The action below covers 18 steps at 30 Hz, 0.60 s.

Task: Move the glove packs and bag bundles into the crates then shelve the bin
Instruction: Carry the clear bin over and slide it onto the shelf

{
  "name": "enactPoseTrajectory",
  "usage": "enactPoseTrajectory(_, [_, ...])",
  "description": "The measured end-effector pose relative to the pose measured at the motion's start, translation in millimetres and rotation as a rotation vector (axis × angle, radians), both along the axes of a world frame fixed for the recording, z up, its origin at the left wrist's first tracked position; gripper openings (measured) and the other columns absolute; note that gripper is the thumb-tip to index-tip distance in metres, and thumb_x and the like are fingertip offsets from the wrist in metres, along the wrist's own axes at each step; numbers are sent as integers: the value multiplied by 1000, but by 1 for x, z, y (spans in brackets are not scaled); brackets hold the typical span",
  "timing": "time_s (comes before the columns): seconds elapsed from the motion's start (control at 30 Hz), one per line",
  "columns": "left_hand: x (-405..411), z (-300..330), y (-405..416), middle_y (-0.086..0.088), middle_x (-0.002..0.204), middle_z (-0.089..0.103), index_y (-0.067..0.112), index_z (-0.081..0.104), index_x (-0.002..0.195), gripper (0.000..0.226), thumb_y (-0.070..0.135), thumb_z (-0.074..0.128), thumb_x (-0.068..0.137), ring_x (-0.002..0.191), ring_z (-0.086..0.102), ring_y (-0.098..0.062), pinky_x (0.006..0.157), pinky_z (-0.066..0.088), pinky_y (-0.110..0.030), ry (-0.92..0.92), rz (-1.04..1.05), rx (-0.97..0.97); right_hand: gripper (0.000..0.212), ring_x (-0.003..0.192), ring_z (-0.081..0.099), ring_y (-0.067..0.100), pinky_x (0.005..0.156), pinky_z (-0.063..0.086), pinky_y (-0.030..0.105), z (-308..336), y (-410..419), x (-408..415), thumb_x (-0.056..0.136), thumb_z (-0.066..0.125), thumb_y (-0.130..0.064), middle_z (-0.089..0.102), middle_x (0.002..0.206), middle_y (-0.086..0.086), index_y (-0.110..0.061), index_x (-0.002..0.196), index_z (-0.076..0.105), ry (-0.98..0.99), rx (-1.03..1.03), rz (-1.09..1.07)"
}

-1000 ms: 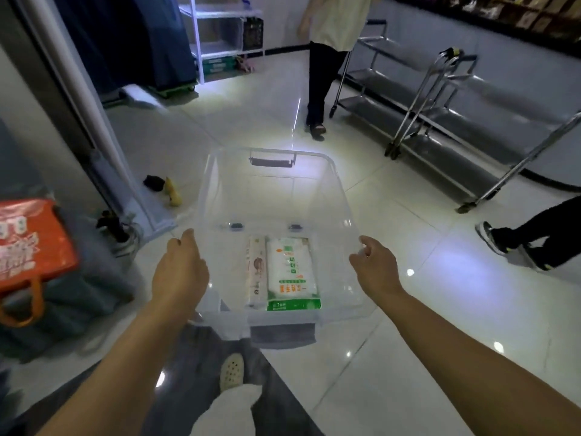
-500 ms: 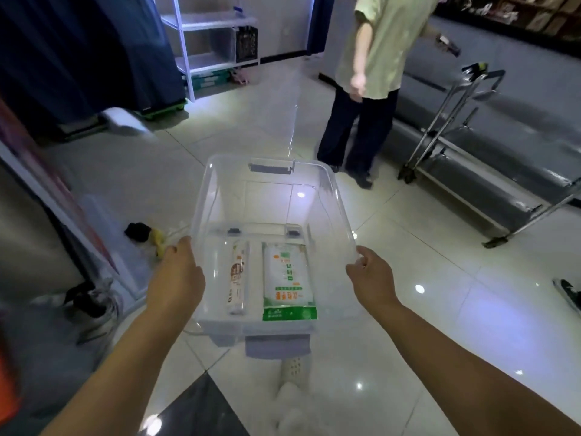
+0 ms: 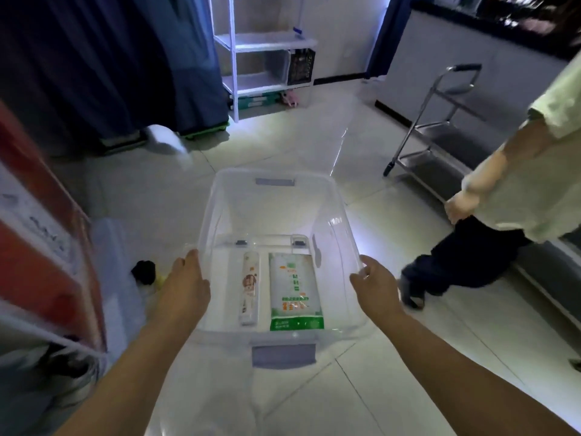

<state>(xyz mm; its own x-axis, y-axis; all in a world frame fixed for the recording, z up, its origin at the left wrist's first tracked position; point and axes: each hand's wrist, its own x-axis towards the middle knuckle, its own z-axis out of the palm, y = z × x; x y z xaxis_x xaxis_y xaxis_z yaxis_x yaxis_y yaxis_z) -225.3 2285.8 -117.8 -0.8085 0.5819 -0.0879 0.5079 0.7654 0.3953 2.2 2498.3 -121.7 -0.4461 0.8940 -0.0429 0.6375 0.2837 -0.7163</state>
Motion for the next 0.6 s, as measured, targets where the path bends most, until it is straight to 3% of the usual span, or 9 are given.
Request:
enactPoseTrajectory(0.1, [-55, -5, 55, -22, 121, 51, 0, 36, 134, 47, 6, 49, 90, 103, 53, -33, 89, 43, -37, -77, 37, 6, 19, 62, 53, 16, 55, 41, 24, -7, 62, -59, 81, 55, -5, 52, 66, -3, -19, 94, 61, -10, 0, 8])
enactPoseTrajectory(0.23, [-139, -18, 137, -25, 127, 45, 2, 30, 138, 51, 5, 46, 90, 106, 51, -37, 90, 44, -40, -157, 32, 59, 24, 63, 54, 9, 52, 39, 21, -22, 145, -143, 81, 56, -8, 55, 69, -9, -26, 96, 60, -2, -8, -11])
enactPoseTrajectory(0.33, [-210, -18, 206, -24, 129, 43, 4, 25, 141, 55, 8, 47, 90, 109, 50, -36, 89, 43, -40, -196, -4, 28, 24, 64, 55, 9, 53, 43, 21, -25, 207, -209, 82, 55, -10, 55, 69, -11, -21, 102, 61, -33, -19, -55])
enactPoseTrajectory(0.6, [-349, 4, 379, -19, 116, 51, 6, 39, 127, 43, 10, 54, 87, 97, 57, -34, 75, 47, -37, -179, -82, -8, 36, 72, 57, 12, 67, 49, 28, -17, 357, -330, 85, 58, -16, 58, 82, -7, -18, 121, 56, -54, -9, -176])
